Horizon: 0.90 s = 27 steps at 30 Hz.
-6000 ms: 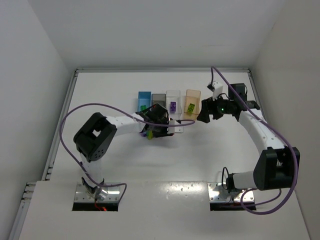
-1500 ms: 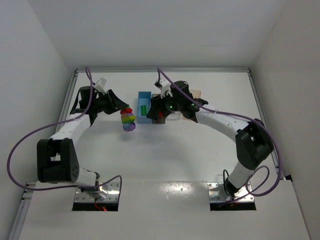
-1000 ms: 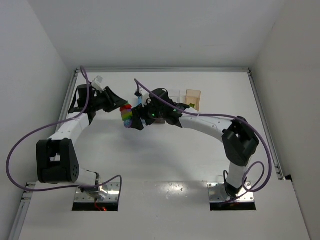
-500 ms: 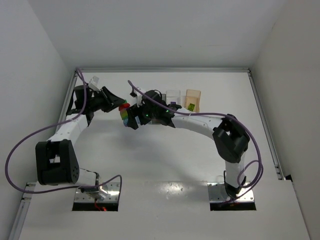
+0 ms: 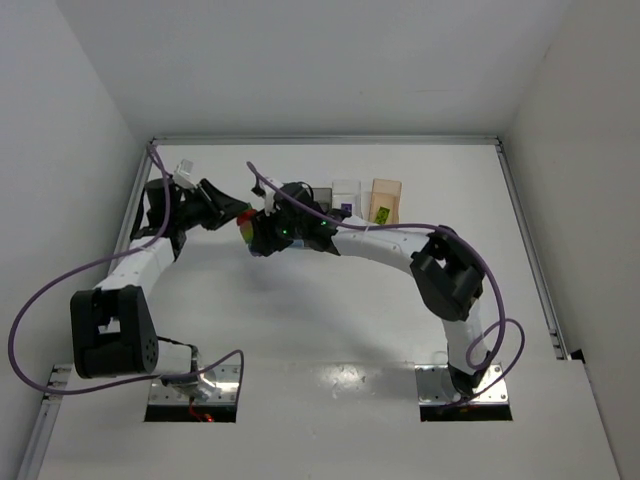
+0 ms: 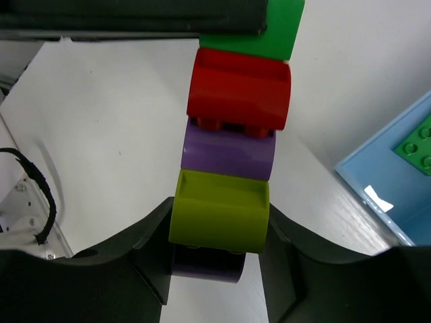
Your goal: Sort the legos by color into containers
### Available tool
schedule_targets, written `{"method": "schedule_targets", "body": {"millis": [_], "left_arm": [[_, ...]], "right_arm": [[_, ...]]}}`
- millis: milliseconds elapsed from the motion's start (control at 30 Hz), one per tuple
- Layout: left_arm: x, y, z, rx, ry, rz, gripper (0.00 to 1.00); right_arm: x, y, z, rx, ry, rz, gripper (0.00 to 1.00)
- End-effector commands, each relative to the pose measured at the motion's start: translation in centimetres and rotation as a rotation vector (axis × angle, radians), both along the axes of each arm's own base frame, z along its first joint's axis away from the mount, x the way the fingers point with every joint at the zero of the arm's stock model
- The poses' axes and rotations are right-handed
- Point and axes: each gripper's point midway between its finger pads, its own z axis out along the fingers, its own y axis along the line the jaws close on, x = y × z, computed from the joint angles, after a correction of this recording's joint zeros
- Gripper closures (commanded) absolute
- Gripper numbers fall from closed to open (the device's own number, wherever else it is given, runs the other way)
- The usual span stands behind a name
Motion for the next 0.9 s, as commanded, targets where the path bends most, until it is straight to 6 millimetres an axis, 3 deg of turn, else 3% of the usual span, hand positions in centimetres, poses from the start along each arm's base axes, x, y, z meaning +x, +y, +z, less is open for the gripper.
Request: {"method": "schedule_targets", "body": {"millis": [0, 100, 133, 200, 233, 333, 567, 667, 800, 867], "left_arm": [[0.2, 0.4, 2.4, -0.038, -0.081, 0.01, 1.0], [0.3, 1.0, 2.7, -0.046, -0.087, 0.024, 1.0], [0.3, 1.0, 2.7, -0.046, -0.087, 0.024, 1.0], [0.3, 1.0, 2.7, -0.046, -0.087, 0.024, 1.0], [0.4, 1.4, 2.7, -0.053, -0.083, 0.037, 1.0], [0.6, 2.2, 2.8, -0.051, -0.092, 0.059, 1.0], [1.7, 4.3, 4.3, -0.055, -0.13, 0.111, 1.0], [1.9, 4.3, 4.9, -0.051, -0.151, 0.111, 1.0], [2.2, 4.0, 4.2, 0.023, -0.146, 0.075, 1.0], [3.0, 3.1, 4.7, 0.159, -0.195, 0.013, 1.0]], "right_arm": [[0.2, 1.7, 2.3, 0.061, -0.033, 0.015, 0.53], [-0.6, 1.8, 1.5, 0.054, -0.021, 0.033, 0.74], [-0.6, 1.8, 1.5, 0.054, -0.021, 0.033, 0.85], [-1.0, 1.3, 0.9, 0.043, -0.023, 0.039, 0.95], [-1.0, 1.3, 1.6, 0.057, -0.035, 0.039, 1.0], [-1.6, 0.4, 1.5, 0.048, -0.049, 0.049, 1.0], [-3.3, -2.1, 3.3, 0.031, -0.117, 0.098, 1.0], [-4.5, -3.2, 3.0, 0.008, -0.125, 0.135, 1.0], [-5.3, -4.4, 3.6, -0.023, -0.156, 0.177, 1.0], [-4.3, -6.0, 4.4, -0.066, -0.196, 0.133, 1.0]]}}
